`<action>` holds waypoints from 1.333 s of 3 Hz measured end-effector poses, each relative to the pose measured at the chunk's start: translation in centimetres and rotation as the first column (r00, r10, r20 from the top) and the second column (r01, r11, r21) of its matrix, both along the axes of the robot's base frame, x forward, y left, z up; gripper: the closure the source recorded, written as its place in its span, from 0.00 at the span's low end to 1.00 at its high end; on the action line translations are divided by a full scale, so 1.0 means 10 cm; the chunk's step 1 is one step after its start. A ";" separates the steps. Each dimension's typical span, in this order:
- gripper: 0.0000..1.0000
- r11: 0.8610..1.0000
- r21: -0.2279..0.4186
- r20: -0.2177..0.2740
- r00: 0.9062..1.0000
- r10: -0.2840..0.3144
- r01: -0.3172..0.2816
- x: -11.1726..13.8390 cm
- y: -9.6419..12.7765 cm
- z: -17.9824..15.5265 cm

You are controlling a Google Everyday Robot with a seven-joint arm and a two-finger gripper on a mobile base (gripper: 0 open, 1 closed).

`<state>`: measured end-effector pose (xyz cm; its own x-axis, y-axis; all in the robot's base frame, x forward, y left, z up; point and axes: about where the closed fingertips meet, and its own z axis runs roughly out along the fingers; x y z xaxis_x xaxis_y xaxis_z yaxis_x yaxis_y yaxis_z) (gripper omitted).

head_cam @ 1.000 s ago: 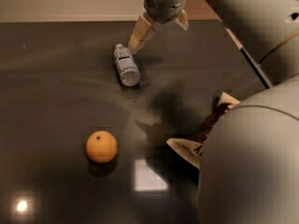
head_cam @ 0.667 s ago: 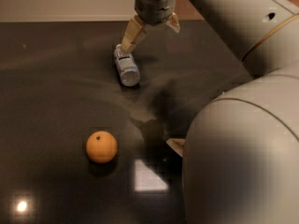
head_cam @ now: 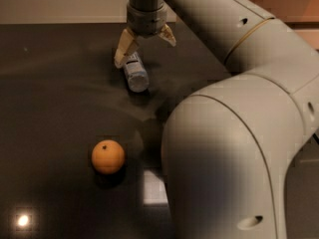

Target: Move blue plastic bottle near brown chip bag

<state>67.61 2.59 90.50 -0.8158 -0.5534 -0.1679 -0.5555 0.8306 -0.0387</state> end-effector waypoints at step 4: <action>0.17 0.996 -0.070 -0.102 0.992 -0.068 0.061 -0.04 0.27 -0.54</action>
Offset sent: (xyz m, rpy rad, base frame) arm -0.0210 0.0163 -0.0481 -0.1055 0.1798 -0.0768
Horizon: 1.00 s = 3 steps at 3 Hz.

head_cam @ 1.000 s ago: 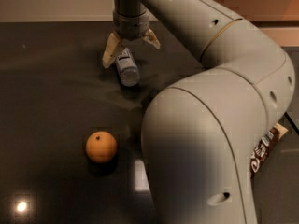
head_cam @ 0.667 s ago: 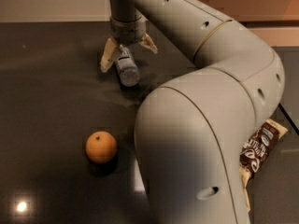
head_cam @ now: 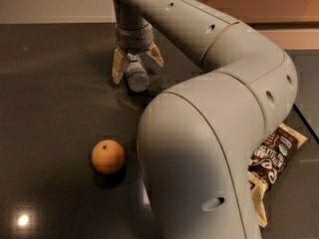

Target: Move blue plastic bottle near brown chip bag

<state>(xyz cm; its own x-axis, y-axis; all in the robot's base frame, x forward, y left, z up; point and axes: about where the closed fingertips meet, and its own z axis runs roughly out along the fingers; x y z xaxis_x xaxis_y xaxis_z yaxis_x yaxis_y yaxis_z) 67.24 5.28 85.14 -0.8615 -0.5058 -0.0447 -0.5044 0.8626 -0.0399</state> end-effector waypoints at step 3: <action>0.88 1.000 -0.015 -0.001 1.000 0.006 -0.006 -0.04 -0.02 0.04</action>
Offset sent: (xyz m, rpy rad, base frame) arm -0.0231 -0.0157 0.0056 -0.0819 0.0866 -0.0043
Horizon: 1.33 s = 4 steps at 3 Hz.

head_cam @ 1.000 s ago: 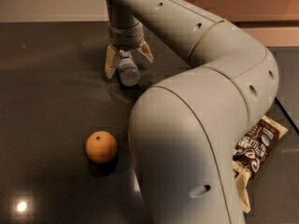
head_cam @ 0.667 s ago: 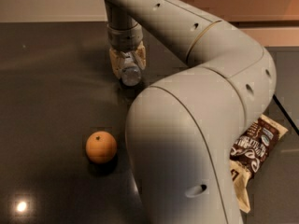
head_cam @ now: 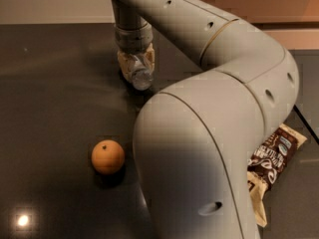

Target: Move blue plastic bottle near brown chip bag

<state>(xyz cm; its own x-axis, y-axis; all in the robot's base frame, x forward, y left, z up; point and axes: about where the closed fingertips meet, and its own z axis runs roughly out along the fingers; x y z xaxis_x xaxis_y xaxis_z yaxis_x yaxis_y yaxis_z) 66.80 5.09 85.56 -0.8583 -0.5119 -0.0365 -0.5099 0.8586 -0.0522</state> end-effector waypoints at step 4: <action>1.00 0.995 0.064 0.043 0.996 0.078 -0.080 -0.85 -0.91 0.32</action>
Offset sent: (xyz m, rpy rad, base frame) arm -0.0738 -0.0709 0.0406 0.0008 -0.0016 0.0744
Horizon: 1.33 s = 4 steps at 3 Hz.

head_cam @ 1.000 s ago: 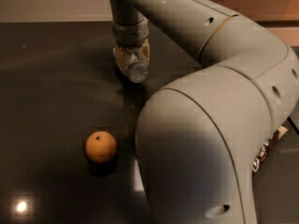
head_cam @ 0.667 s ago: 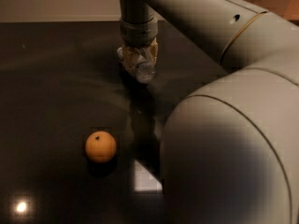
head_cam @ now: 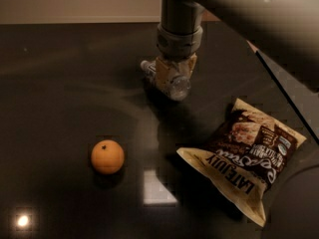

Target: Move blue plastic bottle near brown chip bag

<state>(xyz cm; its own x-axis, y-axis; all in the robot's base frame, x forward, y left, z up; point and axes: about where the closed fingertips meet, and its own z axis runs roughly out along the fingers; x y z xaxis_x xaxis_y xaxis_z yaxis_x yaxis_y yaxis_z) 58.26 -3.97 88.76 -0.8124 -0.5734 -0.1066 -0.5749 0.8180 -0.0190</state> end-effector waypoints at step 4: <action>0.83 0.998 0.051 -0.056 0.998 0.025 -0.022 -0.57 -0.82 -0.12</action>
Offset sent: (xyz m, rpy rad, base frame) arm -0.0679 -0.0756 0.0005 0.0298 0.0526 0.0230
